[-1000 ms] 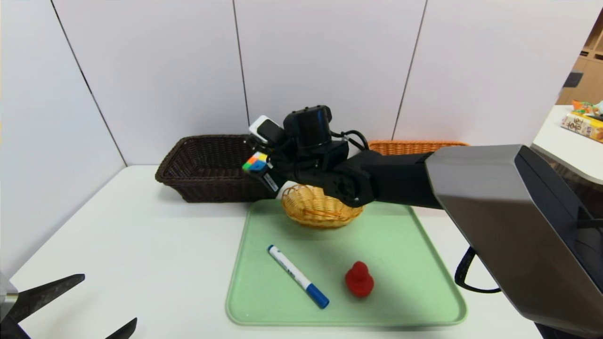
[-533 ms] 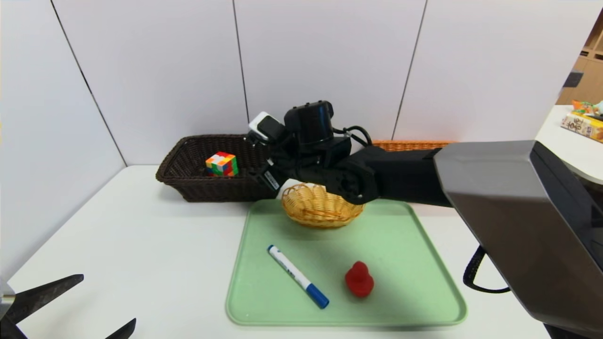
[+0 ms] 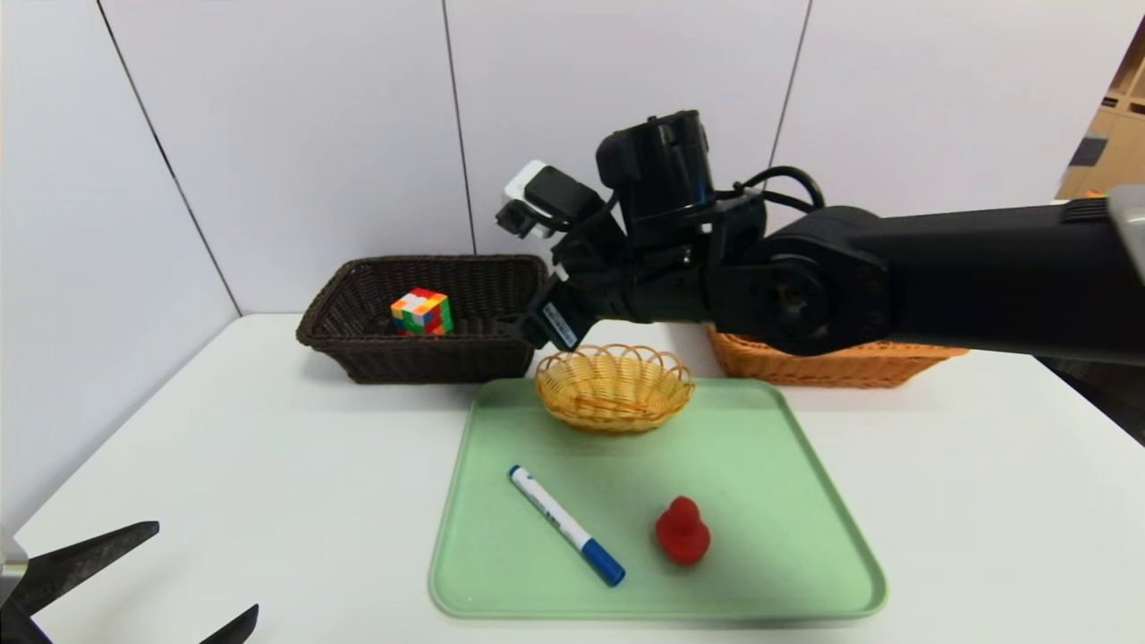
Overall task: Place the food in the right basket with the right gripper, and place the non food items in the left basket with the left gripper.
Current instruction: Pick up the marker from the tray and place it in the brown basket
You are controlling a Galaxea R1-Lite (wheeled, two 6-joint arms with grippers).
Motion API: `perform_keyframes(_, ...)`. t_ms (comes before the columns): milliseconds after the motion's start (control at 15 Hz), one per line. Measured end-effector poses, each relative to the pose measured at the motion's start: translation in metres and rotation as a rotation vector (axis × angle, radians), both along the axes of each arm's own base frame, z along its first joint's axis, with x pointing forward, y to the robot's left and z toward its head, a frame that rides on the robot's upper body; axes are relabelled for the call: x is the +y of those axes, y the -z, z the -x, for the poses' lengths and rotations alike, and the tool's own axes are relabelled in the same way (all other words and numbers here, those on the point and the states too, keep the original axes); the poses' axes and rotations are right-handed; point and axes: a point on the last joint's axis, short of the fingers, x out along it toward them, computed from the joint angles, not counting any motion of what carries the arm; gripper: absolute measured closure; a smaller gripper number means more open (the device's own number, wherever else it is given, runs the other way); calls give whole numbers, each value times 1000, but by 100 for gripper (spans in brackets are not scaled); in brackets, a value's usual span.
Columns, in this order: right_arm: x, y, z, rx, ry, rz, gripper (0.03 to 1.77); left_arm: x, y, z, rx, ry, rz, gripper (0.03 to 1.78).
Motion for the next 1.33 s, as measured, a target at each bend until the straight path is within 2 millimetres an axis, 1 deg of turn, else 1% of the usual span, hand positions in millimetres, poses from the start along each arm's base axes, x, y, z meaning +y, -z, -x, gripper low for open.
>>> perform_keyframes(133,-20,-4,21,16,-7,38,15,0,0,0,0,5,1,12)
perform_keyframes(333,-56,-10,55,22,-5,83,13,0,-2,-1,-6,9,1,12)
perform_keyframes(667,-121,-7,103,44,78,111,11,0,-1,0,-4,8,-1,12)
perform_keyframes(933,-169,2,135,71,200,88,11,0,0,0,-4,9,-1,12)
perform_keyframes(1067,-187,8,149,89,278,53,11,0,-1,0,-5,9,0,12)
perform_keyframes(1333,-219,28,175,111,382,27,11,0,0,0,-2,9,-2,12)
